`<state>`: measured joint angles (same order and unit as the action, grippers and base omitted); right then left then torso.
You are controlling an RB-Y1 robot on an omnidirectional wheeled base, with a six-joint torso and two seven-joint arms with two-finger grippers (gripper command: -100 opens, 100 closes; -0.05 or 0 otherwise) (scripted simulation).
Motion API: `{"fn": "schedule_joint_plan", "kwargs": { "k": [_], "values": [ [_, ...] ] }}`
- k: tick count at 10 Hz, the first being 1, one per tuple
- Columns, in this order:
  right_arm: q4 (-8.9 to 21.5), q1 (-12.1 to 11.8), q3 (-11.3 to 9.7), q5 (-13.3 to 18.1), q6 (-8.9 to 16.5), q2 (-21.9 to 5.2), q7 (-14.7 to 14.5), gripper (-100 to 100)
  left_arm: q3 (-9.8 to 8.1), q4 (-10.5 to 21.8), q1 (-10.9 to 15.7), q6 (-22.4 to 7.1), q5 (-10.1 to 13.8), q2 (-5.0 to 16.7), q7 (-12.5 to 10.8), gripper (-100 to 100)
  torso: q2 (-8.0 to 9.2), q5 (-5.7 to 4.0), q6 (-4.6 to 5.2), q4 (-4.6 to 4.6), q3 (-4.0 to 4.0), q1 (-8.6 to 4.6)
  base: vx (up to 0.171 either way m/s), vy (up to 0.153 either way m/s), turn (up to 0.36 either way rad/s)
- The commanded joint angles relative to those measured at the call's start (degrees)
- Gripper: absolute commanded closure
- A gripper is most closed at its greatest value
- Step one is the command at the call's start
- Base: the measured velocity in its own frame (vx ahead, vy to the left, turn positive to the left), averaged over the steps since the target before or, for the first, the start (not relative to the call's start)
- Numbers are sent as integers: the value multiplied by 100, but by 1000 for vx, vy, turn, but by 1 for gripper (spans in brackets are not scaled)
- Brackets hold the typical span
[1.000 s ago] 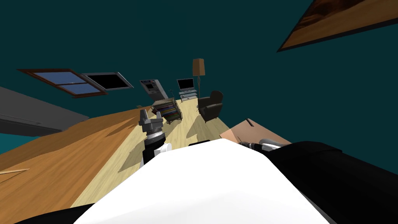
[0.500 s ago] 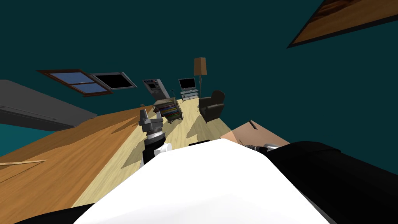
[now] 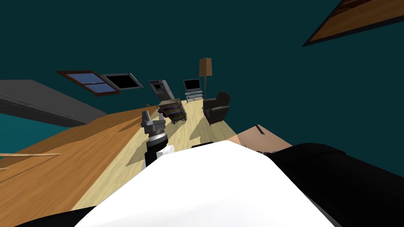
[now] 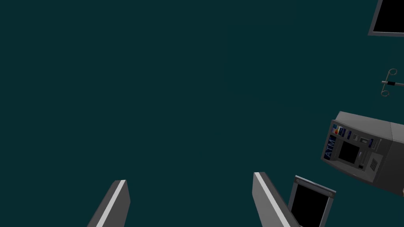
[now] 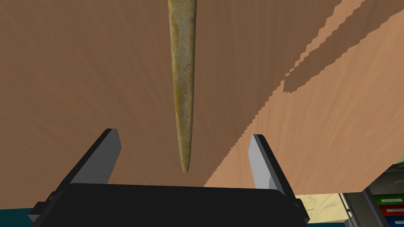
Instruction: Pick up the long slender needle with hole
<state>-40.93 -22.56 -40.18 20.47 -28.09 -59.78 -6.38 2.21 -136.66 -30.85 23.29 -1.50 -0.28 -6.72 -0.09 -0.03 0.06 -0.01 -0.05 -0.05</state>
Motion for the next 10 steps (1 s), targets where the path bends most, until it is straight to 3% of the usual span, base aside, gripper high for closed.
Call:
{"fn": "schedule_joint_plan", "kwargs": {
  "k": [1,2,4,5,6,10],
  "values": [
    [0,0,0,0,0,0,0,0,0,0,0,0,0,0,0,0,0,0,0,0,0,0,0,0,0],
    [86,44,18,25,88,185,-47,-100,0,0,0,0,0,0,0,0,4,2,0,1,2,8,-8,-37,60],
    [191,97,39,55,202,417,-107,-100,0,0,0,0,0,0,0,0,9,-2,0,2,5,-8,-7,-57,63],
    [66,43,32,40,199,310,-70,-100,0,0,0,0,0,0,0,0,9,-2,0,2,5,-9,-3,-24,13],
    [61,43,33,41,224,321,-74,100,0,0,0,0,0,0,0,0,8,0,1,2,5,0,0,0,0],
    [61,43,34,40,217,316,-73,100,0,0,0,0,0,0,0,0,6,-6,0,1,3,0,0,0,0]
  ]
}}
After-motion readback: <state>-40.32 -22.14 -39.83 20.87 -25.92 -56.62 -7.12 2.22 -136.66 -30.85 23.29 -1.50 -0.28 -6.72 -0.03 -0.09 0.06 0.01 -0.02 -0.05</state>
